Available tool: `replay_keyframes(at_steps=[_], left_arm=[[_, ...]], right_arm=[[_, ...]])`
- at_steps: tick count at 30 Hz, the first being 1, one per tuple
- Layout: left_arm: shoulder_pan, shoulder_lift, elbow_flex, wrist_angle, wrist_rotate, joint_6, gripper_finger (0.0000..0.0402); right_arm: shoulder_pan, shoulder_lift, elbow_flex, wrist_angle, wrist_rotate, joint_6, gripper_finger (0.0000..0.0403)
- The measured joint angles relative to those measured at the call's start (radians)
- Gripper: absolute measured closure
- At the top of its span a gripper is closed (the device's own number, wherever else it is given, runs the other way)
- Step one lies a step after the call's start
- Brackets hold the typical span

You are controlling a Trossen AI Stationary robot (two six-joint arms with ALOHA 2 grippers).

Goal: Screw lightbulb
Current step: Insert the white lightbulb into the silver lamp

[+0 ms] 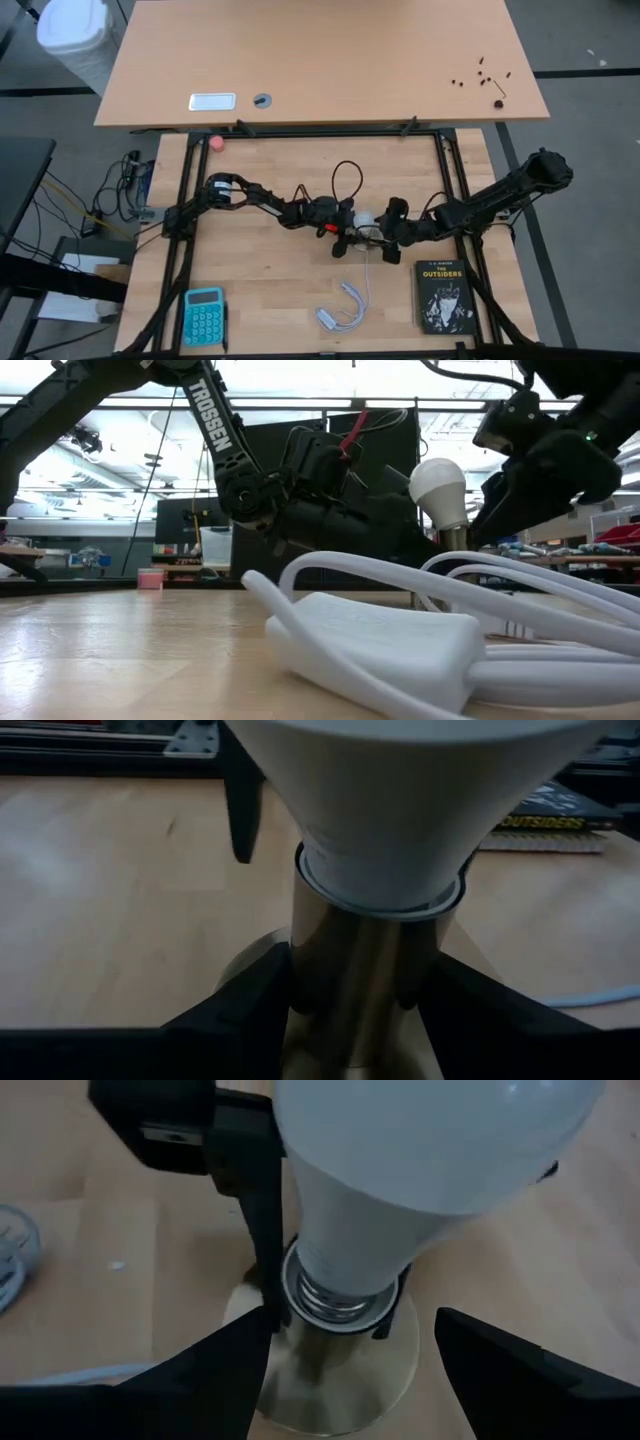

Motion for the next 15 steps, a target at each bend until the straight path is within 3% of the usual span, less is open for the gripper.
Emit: replay_keyframes(at_steps=[6, 12, 15], left_arm=[[0.004, -0.006, -0.001, -0.009, 0.015, -0.001, 0.0198], [0.004, -0.008, -0.002, -0.015, 0.014, -0.001, 0.0198], [0.004, -0.008, -0.002, -0.015, 0.014, -0.001, 0.0198]], right_arm=[[-0.014, -0.129, -0.127, 0.044, -0.026, 0.034, 0.011], [-0.014, -0.343, -0.317, 0.194, -0.086, 0.109, 0.011], [-0.013, -0.426, -0.417, 0.349, -0.114, 0.139, 0.011]])
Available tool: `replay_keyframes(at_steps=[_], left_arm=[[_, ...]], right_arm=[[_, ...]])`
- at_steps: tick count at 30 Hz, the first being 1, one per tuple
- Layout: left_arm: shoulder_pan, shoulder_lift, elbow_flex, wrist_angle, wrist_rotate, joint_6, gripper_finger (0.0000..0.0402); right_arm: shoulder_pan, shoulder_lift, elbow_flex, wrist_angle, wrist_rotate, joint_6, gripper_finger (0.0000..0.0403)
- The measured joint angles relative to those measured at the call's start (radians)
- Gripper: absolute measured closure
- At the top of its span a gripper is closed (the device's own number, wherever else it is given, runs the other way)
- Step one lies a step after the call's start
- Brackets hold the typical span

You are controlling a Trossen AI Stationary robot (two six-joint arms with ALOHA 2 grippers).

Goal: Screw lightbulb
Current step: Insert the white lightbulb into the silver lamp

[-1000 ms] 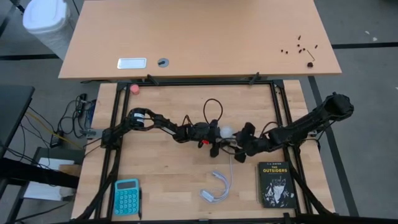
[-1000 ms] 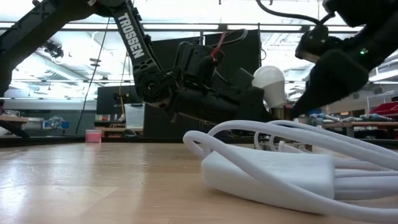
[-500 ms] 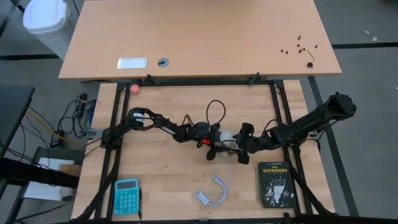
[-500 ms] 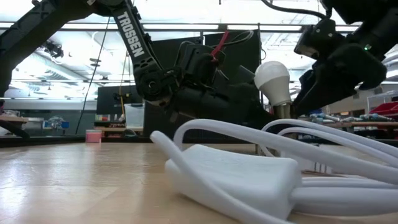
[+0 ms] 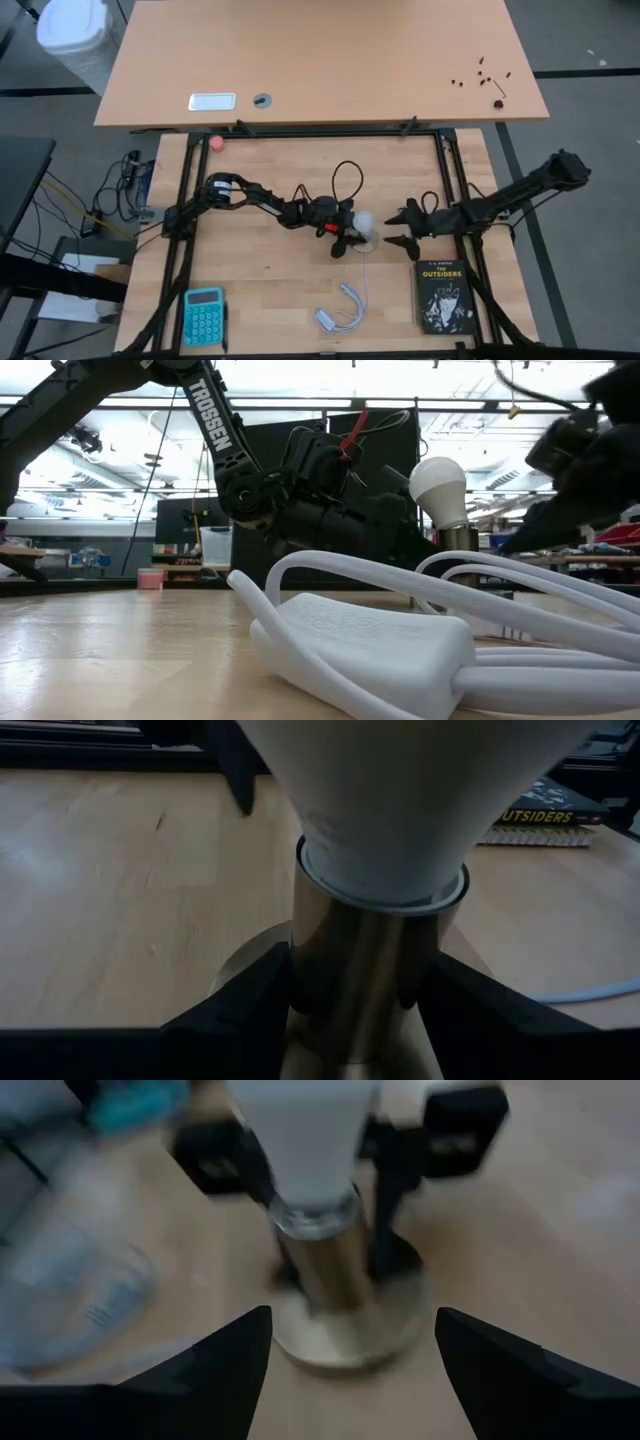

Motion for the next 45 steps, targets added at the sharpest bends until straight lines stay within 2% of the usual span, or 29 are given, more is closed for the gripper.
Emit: replay_keyframes(at_steps=[2, 10, 19, 25, 33, 40, 45], left_arm=[[0.0, 0.0, 0.0, -0.001, 0.005, 0.001, 0.0198], [0.001, -0.001, 0.0, -0.015, 0.055, 0.029, 0.0198], [0.001, -0.001, 0.0, -0.016, 0.067, 0.033, 0.0198], [0.001, -0.001, 0.0, -0.018, 0.072, 0.032, 0.0198], [0.001, -0.001, 0.0, -0.019, 0.072, 0.017, 0.0198], [0.001, -0.001, 0.0, -0.02, 0.072, 0.005, 0.0198], [0.0, -0.001, 0.0, -0.025, 0.06, 0.004, 0.0198]], right_arm=[[0.0, -0.022, -0.048, 0.097, 0.002, -0.013, 0.011], [-0.024, 0.034, -0.021, 0.212, 0.015, -0.12, 0.011], [-0.064, 0.229, -0.007, 0.419, -0.017, -0.128, 0.011], [-0.086, 0.398, 0.107, 0.42, -0.074, -0.194, 0.011], [-0.119, 0.538, 0.182, 0.464, -0.138, -0.212, 0.0109], [-0.12, 0.645, 0.194, 0.622, -0.132, -0.211, 0.0113], [-0.116, 0.698, 0.193, 0.705, -0.092, -0.216, 0.0131]])
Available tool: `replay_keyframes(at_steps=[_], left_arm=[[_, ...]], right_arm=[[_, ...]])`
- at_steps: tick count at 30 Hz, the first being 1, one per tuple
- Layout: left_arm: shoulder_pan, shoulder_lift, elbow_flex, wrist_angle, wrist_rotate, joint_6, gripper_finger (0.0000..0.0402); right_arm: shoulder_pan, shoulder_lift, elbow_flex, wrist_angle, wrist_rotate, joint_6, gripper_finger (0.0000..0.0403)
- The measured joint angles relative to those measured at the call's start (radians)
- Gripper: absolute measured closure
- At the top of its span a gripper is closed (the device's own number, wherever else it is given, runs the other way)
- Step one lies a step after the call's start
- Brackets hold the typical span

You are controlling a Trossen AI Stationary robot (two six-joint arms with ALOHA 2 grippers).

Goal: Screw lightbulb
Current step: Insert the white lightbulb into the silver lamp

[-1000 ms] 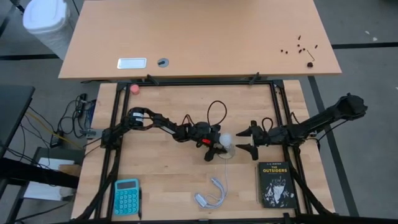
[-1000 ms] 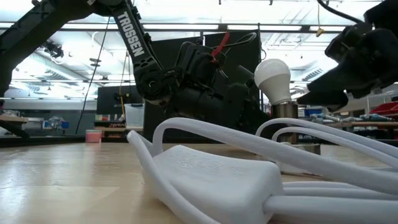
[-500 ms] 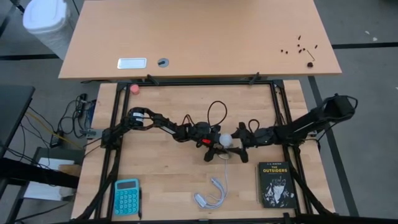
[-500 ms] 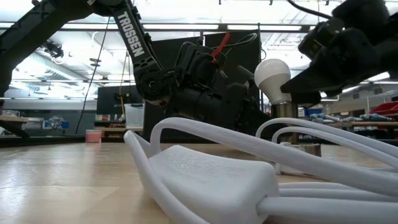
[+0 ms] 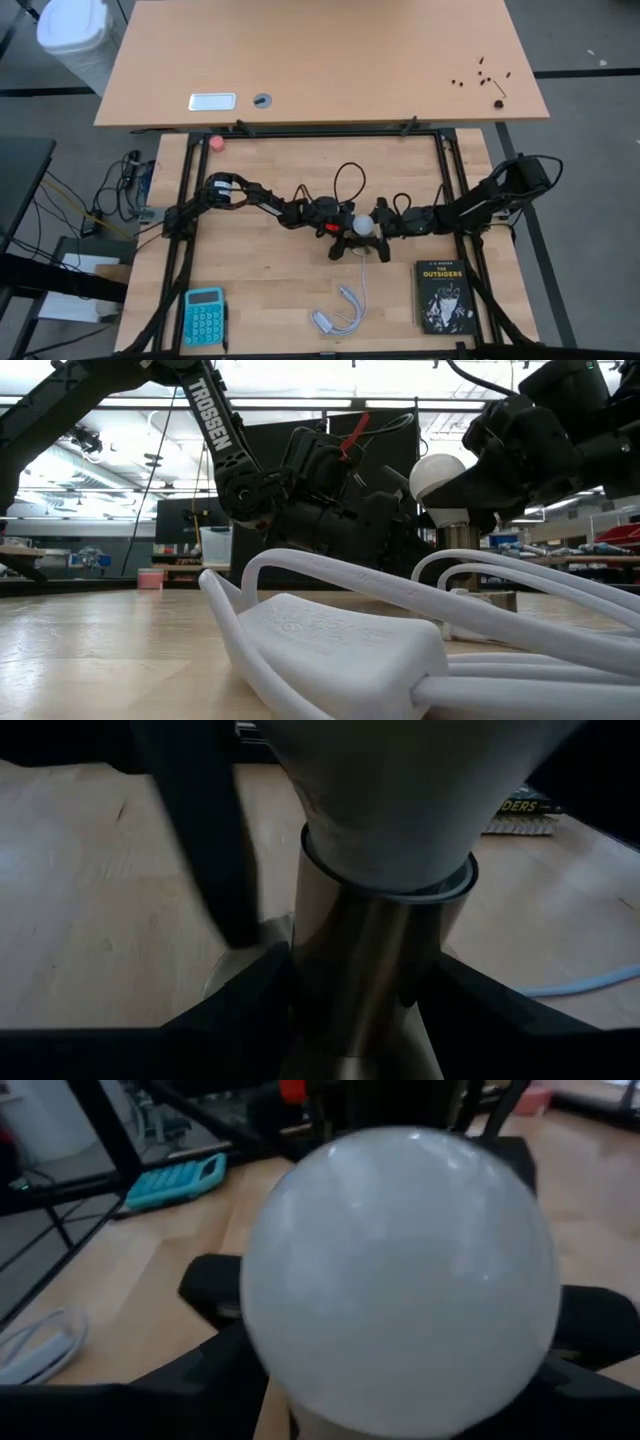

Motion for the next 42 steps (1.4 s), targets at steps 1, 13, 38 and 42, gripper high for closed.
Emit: replay_keyframes(at_steps=[1, 13, 38, 42], left_arm=[[0.0, 0.0, 0.0, -0.004, -0.003, 0.0, 0.0198], [-0.001, -0.001, 0.0, -0.01, -0.083, -0.033, 0.0198], [-0.021, 0.002, -0.002, 0.034, -0.408, -0.145, 0.0198], [-0.022, 0.002, -0.002, 0.034, -0.426, -0.167, 0.0198]], right_arm=[[0.003, 0.007, 0.0, 0.003, 0.01, 0.0, 0.0138], [0.045, -0.019, -0.028, 0.005, 0.105, -0.001, 0.0232], [0.048, -0.018, 0.016, -0.172, 0.385, 0.002, 0.0235], [0.033, -0.02, 0.018, -0.182, 0.353, 0.011, 0.0233]])
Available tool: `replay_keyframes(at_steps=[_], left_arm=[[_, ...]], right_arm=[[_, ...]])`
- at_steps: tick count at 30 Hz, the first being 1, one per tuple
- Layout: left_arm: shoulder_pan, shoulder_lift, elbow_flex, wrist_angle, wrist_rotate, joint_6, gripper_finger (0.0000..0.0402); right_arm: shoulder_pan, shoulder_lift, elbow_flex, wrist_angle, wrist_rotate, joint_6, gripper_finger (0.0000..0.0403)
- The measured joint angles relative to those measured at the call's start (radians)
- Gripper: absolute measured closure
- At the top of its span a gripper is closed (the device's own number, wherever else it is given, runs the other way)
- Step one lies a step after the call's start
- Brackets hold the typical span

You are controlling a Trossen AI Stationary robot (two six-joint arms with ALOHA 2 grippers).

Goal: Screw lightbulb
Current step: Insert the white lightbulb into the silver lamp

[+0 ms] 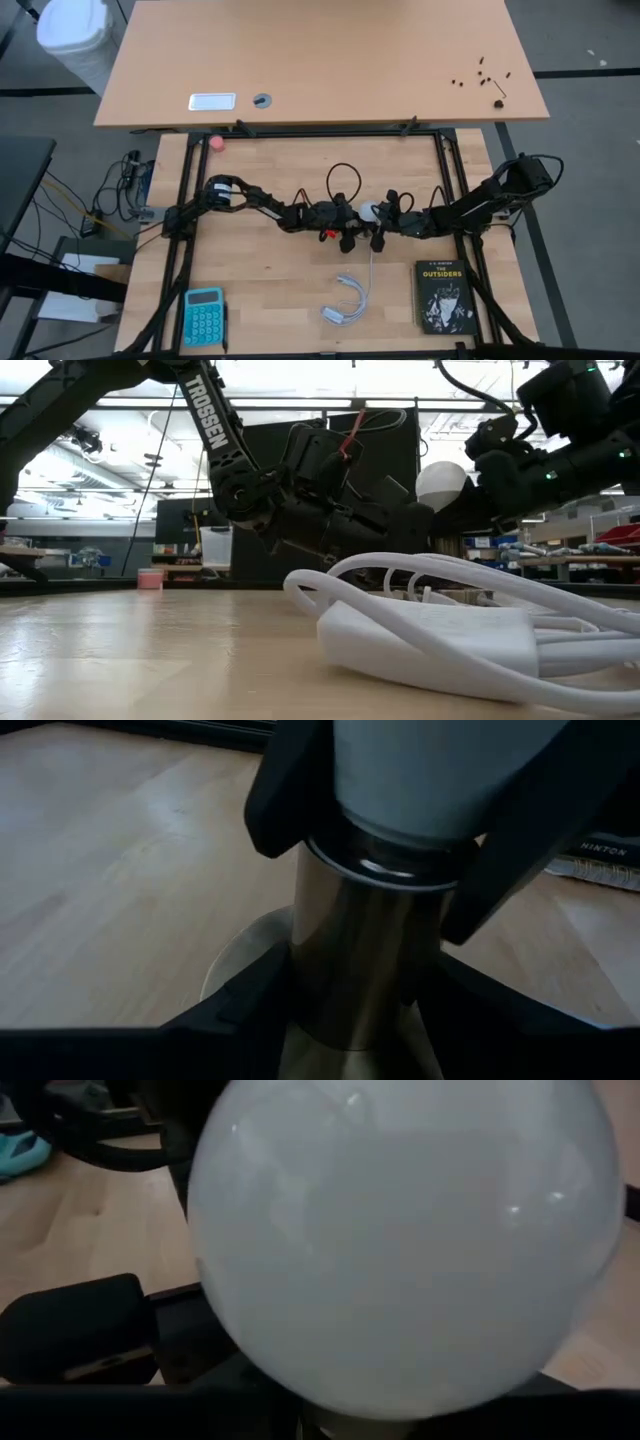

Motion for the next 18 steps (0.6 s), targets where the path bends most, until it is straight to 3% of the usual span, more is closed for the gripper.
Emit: replay_keyframes(at_steps=[11, 18], left_arm=[[-0.005, 0.0, 0.002, -0.001, -0.011, 0.006, 0.0198], [-0.005, 0.0, 0.002, 0.0, 0.009, 0.014, 0.0198]], right_arm=[[-0.004, -0.049, 0.001, -0.08, -0.041, 0.01, 0.0159], [-0.005, -0.168, -0.006, -0.287, -0.053, 0.052, 0.0099]])
